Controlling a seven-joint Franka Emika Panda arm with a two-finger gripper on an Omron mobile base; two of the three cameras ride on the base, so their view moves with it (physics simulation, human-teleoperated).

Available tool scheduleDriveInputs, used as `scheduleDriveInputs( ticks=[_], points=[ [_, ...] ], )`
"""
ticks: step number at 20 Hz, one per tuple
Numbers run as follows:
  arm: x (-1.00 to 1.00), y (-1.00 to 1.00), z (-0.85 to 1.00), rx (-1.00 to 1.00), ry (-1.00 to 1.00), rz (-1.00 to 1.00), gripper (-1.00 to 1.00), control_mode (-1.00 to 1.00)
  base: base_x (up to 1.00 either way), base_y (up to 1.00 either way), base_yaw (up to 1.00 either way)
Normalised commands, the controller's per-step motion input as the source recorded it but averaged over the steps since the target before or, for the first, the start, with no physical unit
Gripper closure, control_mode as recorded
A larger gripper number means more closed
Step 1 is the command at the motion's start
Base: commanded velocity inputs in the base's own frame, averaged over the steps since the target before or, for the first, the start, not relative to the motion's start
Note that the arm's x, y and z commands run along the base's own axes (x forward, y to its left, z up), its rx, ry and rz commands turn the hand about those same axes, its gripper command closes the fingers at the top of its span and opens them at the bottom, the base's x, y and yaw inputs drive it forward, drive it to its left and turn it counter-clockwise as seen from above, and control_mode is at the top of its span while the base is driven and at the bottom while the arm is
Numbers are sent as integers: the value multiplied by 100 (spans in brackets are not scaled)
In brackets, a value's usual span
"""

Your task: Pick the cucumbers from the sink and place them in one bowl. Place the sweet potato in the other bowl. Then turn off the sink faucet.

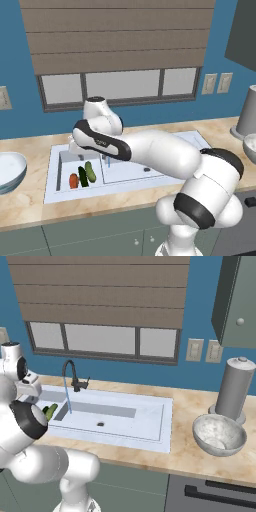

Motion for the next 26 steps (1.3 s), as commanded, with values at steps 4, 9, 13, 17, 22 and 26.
scheduleDriveInputs(
  ticks=[4, 9, 13, 17, 22, 26],
  points=[
    [10, 21, -1, -14, 0, -6, -100, -100, 0, 0, 0],
    [16, 9, -15, -8, -3, -6, -100, -100, 0, 0, 0],
    [24, 1, -18, -4, -4, -4, -100, -100, 0, 0, 0],
    [27, 0, -16, -1, -2, -4, -100, -100, 0, 0, 0],
    [24, 0, -21, 0, 0, -5, -100, -100, 0, 0, 0],
    [23, 1, -28, 0, 0, -4, -100, -100, 0, 0, 0]
  ],
)
